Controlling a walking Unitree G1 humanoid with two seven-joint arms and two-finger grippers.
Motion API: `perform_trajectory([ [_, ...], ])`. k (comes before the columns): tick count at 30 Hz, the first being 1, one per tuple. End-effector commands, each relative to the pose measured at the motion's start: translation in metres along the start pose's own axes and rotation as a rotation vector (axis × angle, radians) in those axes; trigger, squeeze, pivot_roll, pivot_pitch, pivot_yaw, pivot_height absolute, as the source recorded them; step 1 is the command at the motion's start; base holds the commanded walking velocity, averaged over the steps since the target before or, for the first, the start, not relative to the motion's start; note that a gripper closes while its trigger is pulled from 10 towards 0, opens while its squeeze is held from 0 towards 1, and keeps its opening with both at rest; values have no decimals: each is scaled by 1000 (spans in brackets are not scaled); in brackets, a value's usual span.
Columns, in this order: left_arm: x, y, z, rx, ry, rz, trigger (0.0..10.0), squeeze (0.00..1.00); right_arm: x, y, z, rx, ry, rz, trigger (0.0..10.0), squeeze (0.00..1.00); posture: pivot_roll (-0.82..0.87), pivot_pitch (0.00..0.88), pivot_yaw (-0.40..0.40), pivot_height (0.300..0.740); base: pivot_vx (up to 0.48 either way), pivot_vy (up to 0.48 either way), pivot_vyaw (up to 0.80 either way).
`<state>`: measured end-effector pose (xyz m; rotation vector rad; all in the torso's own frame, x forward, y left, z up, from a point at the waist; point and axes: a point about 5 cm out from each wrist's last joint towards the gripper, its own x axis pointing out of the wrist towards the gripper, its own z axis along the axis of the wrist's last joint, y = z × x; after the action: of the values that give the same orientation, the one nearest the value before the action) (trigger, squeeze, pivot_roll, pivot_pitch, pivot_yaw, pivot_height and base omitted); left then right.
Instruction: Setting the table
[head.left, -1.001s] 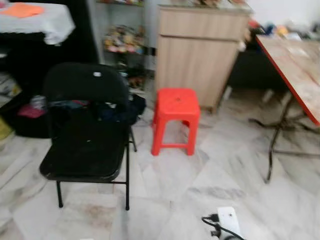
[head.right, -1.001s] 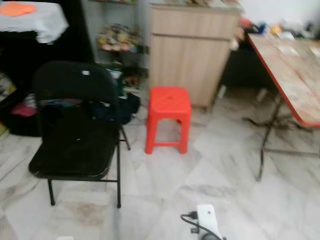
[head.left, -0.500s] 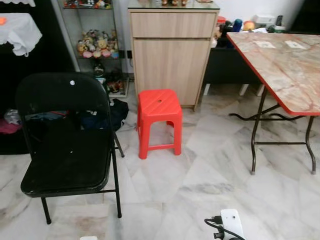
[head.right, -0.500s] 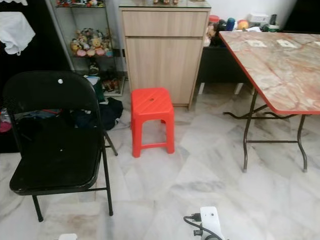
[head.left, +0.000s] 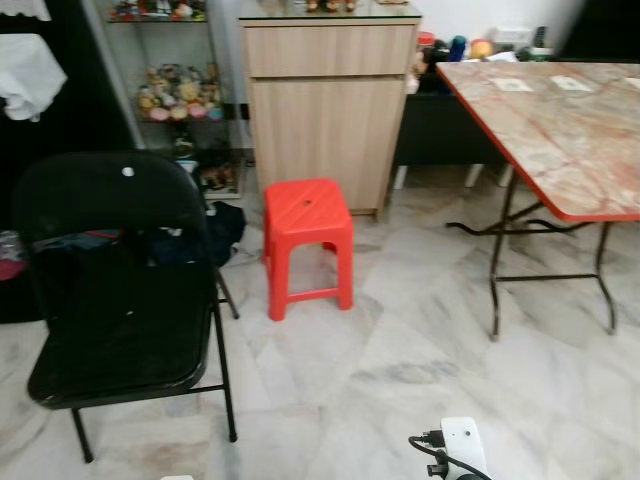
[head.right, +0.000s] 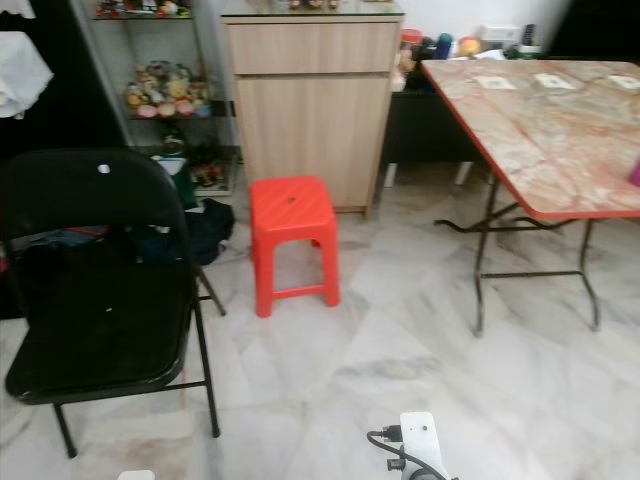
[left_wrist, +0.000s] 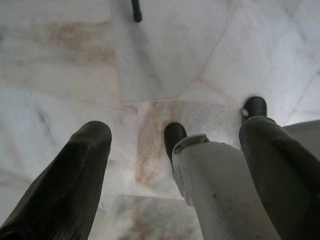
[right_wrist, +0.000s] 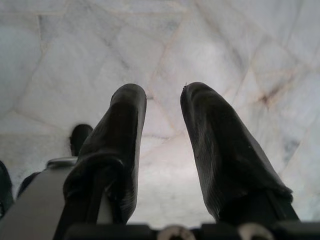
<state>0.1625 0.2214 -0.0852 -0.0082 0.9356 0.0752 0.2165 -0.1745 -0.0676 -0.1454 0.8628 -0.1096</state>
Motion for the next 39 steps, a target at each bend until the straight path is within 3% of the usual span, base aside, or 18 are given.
perform_trajectory([
  [1, 7, -6, 21, -65, -9, 39, 10000, 0, -4, -24, -29, 248, 106, 60, 10000, 0, 67, 113, -53, 740, 0, 0, -725],
  [10, 7, -7, 19, -23, 0, 27, 10000, 0, -4, -24, -28, 251, 95, 58, 10000, 0, 69, 106, -48, 740, 0, -72, -161],
  [39, 7, -10, 18, -39, 9, 16, 10000, 0, -3, -26, -25, 214, 86, 57, 10000, 0, 66, 111, -53, 740, 0, -471, 0],
])
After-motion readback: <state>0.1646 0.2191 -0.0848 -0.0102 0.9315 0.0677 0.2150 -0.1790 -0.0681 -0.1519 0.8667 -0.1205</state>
